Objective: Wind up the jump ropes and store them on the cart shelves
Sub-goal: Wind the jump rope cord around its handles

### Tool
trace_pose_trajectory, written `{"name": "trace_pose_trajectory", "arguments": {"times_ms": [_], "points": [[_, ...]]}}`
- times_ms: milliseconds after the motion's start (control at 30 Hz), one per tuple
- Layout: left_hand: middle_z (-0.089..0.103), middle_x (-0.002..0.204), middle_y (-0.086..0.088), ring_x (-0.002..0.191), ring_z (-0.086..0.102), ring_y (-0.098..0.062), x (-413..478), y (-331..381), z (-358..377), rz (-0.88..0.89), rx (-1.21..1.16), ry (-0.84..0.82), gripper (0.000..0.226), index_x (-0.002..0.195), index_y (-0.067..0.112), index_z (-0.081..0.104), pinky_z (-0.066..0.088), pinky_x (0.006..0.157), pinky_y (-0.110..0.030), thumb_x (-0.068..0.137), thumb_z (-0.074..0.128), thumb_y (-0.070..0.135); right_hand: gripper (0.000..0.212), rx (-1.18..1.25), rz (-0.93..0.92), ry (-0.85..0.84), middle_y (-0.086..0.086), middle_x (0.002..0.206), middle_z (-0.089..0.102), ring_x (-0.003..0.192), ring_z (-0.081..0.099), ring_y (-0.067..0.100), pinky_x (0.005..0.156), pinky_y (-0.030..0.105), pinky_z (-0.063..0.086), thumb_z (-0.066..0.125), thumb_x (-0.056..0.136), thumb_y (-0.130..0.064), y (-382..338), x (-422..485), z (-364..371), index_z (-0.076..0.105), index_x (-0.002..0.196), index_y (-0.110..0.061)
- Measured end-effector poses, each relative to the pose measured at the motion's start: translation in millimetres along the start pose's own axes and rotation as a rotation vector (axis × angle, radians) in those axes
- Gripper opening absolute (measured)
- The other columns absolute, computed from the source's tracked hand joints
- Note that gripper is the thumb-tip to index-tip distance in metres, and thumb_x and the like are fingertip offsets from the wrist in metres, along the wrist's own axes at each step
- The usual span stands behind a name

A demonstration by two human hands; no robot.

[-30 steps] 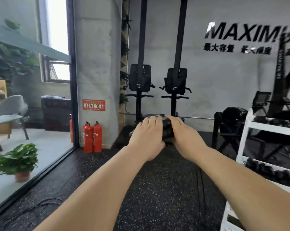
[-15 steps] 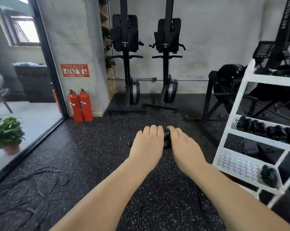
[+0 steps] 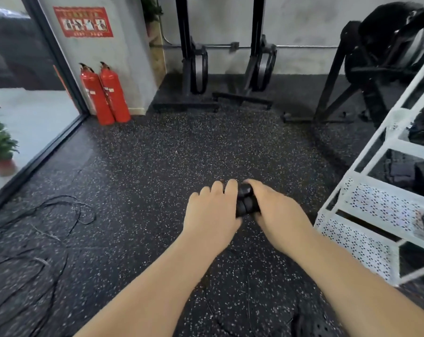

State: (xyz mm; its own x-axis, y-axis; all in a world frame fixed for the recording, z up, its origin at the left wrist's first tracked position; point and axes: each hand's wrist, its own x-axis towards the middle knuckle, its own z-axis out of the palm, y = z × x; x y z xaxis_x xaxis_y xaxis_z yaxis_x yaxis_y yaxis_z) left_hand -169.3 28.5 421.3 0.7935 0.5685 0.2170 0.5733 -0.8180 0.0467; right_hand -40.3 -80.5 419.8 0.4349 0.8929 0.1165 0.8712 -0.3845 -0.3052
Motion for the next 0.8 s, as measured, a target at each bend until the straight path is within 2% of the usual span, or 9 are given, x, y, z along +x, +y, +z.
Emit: {"name": "trace_pose_trajectory", "arguments": {"times_ms": [167, 200, 267, 300, 367, 500, 633, 733, 800], "points": [[0.060, 0.122, 0.004, 0.102, 0.064, -0.022, 13, -4, 2, -0.033, -0.055, -0.016, 0.057, 0.136, 0.025, 0.041, 0.052, 0.080, -0.038, 0.095, 0.070, 0.050, 0.072, 0.076, -0.031, -0.026, -0.007, 0.141, 0.063, 0.114, 0.066, 0.024, 0.095, 0.043, 0.053, 0.065, 0.097, -0.014, 11, 16, -5, 0.034, 0.155, -0.041], [0.060, 0.119, 0.005, 0.100, 0.064, -0.021, 16, -6, 0, -0.053, -0.084, -0.025, 0.051, 0.132, 0.026, 0.042, 0.051, 0.078, -0.037, 0.095, 0.070, 0.049, 0.066, 0.106, -0.029, -0.025, -0.008, 0.134, 0.067, 0.109, 0.068, 0.021, 0.092, 0.042, 0.055, 0.067, 0.098, -0.017, 15, 20, -9, 0.039, 0.152, -0.043], [0.061, 0.111, 0.008, 0.093, 0.062, -0.018, 21, -16, -4, -0.146, -0.206, -0.056, 0.041, 0.125, 0.030, 0.045, 0.049, 0.075, -0.036, 0.095, 0.070, 0.044, 0.040, 0.150, 0.002, -0.025, -0.010, 0.105, 0.073, 0.083, 0.069, 0.011, 0.073, 0.033, 0.057, 0.063, 0.104, -0.026, 28, 26, -18, 0.052, 0.139, -0.041], [0.062, 0.105, 0.009, 0.087, 0.062, -0.017, 23, -22, -6, -0.215, -0.312, -0.071, 0.035, 0.120, 0.031, 0.047, 0.048, 0.072, -0.035, 0.094, 0.070, 0.041, 0.028, 0.152, 0.020, -0.030, -0.010, 0.089, 0.071, 0.068, 0.064, 0.005, 0.060, 0.026, 0.052, 0.059, 0.106, -0.032, 35, 27, -23, 0.058, 0.133, -0.038], [0.066, 0.091, 0.007, 0.074, 0.061, -0.016, 29, -39, -7, -0.379, -0.635, -0.076, 0.024, 0.109, 0.028, 0.053, 0.047, 0.065, -0.032, 0.092, 0.071, 0.031, 0.022, 0.192, 0.063, 0.001, -0.006, 0.069, 0.065, 0.050, 0.050, 0.002, 0.047, 0.019, 0.039, 0.053, 0.107, -0.041, 54, 24, -36, 0.068, 0.121, -0.033], [0.062, 0.077, -0.002, 0.063, 0.052, -0.018, 35, -70, -12, -0.726, -1.437, 0.023, 0.018, 0.111, 0.016, 0.066, 0.050, 0.062, -0.035, 0.094, 0.074, 0.016, 0.020, 0.321, 0.153, 0.183, -0.004, 0.059, 0.059, 0.044, 0.042, 0.006, 0.046, 0.022, 0.033, 0.051, 0.104, -0.052, 75, 7, -60, 0.070, 0.106, -0.045], [0.074, 0.097, -0.008, 0.065, 0.056, -0.017, 22, -58, -26, -0.589, -1.813, -0.131, 0.022, 0.120, 0.009, 0.067, 0.052, 0.063, -0.035, 0.098, 0.068, 0.008, 0.024, 0.316, 0.164, 0.242, -0.010, 0.051, 0.052, 0.043, 0.043, 0.008, 0.048, 0.031, 0.035, 0.043, 0.108, -0.051, 55, -1, -54, 0.066, 0.104, -0.044], [0.077, 0.127, -0.007, 0.070, 0.058, -0.018, 6, -33, -35, -0.412, -1.857, -0.285, 0.031, 0.129, 0.010, 0.069, 0.054, 0.071, -0.040, 0.098, 0.068, 0.006, 0.026, 0.276, 0.165, 0.205, -0.010, 0.049, 0.050, 0.042, 0.043, 0.005, 0.044, 0.024, 0.035, 0.043, 0.109, -0.047, 28, -4, -38, 0.065, 0.097, -0.041], [0.075, 0.132, -0.003, 0.072, 0.058, -0.019, -3, -18, -36, -0.310, -1.856, -0.343, 0.037, 0.132, 0.016, 0.070, 0.054, 0.075, -0.043, 0.096, 0.070, 0.008, 0.028, 0.246, 0.128, 0.173, -0.009, 0.054, 0.055, 0.049, 0.050, 0.007, 0.049, 0.029, 0.039, 0.044, 0.110, -0.044, 12, -7, -28, 0.063, 0.091, -0.035]]}}
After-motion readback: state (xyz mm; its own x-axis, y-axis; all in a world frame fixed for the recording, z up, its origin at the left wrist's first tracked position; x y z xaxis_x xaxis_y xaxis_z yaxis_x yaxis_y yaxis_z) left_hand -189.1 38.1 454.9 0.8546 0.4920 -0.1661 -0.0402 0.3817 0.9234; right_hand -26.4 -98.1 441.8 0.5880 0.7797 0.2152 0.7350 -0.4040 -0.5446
